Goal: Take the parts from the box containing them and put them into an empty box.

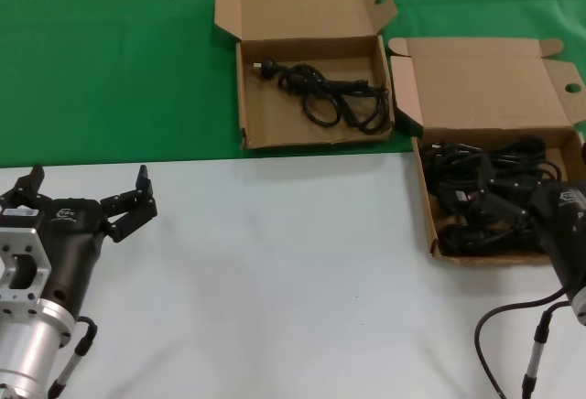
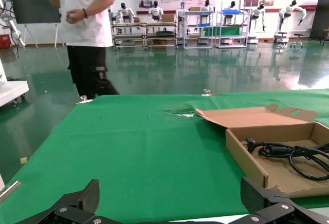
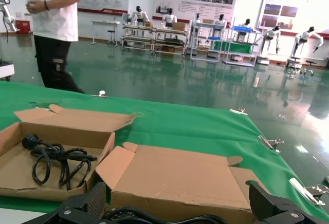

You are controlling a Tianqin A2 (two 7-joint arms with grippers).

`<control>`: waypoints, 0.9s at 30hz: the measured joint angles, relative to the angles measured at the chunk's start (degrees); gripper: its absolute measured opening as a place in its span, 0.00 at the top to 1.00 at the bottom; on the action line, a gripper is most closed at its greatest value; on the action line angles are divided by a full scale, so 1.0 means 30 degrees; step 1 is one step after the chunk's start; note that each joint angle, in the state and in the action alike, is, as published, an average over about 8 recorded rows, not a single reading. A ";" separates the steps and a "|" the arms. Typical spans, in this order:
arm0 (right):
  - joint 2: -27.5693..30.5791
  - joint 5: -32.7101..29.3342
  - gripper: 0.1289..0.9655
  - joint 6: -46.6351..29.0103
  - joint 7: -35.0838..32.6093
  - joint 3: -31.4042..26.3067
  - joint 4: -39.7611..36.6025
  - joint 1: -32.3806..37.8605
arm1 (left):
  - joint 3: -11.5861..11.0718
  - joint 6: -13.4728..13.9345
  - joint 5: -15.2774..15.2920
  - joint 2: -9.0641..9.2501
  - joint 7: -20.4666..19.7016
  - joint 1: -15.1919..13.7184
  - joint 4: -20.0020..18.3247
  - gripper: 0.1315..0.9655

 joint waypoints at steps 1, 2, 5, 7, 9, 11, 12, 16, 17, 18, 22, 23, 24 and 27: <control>0.0000 0.0000 0.00 0.0000 0.0000 0.0000 0.0000 0.0000 | 0.0000 0.0000 0.0000 0.0000 0.0000 0.0000 0.0000 0.00; 0.0000 0.0000 0.00 0.0000 0.0000 0.0000 0.0000 0.0000 | 0.0000 0.0000 0.0000 0.0000 0.0000 0.0000 0.0000 0.00; 0.0000 0.0000 0.00 0.0000 0.0000 0.0000 0.0000 0.0000 | 0.0000 0.0000 0.0000 0.0000 0.0000 0.0000 0.0000 0.00; 0.0000 0.0000 0.00 0.0000 0.0000 0.0000 0.0000 0.0000 | 0.0000 0.0000 0.0000 0.0000 0.0000 0.0000 0.0000 0.00; 0.0000 0.0000 0.00 0.0000 0.0000 0.0000 0.0000 0.0000 | 0.0000 0.0000 0.0000 0.0000 0.0000 0.0000 0.0000 0.00; 0.0000 0.0000 0.00 0.0000 0.0000 0.0000 0.0000 0.0000 | 0.0000 0.0000 0.0000 0.0000 0.0000 0.0000 0.0000 0.00; 0.0000 0.0000 0.00 0.0000 0.0000 0.0000 0.0000 0.0000 | 0.0000 0.0000 0.0000 0.0000 0.0000 0.0000 0.0000 0.00; 0.0000 0.0000 0.00 0.0000 0.0000 0.0000 0.0000 0.0000 | 0.0000 0.0000 0.0000 0.0000 0.0000 0.0000 0.0000 0.00; 0.0000 0.0000 0.00 0.0000 0.0000 0.0000 0.0000 0.0000 | 0.0000 0.0000 0.0000 0.0000 0.0000 0.0000 0.0000 0.00; 0.0000 0.0000 0.00 0.0000 0.0000 0.0000 0.0000 0.0000 | 0.0000 0.0000 0.0000 0.0000 0.0000 0.0000 0.0000 0.00; 0.0000 0.0000 0.00 0.0000 0.0000 0.0000 0.0000 0.0000 | 0.0000 0.0000 0.0000 0.0000 0.0000 0.0000 0.0000 0.00; 0.0000 0.0000 0.00 0.0000 0.0000 0.0000 0.0000 0.0000 | 0.0000 0.0000 0.0000 0.0000 0.0000 0.0000 0.0000 0.00; 0.0000 0.0000 0.00 0.0000 0.0000 0.0000 0.0000 0.0000 | 0.0000 0.0000 0.0000 0.0000 0.0000 0.0000 0.0000 0.00; 0.0000 0.0000 0.00 0.0000 0.0000 0.0000 0.0000 0.0000 | 0.0000 0.0000 0.0000 0.0000 0.0000 0.0000 0.0000 0.00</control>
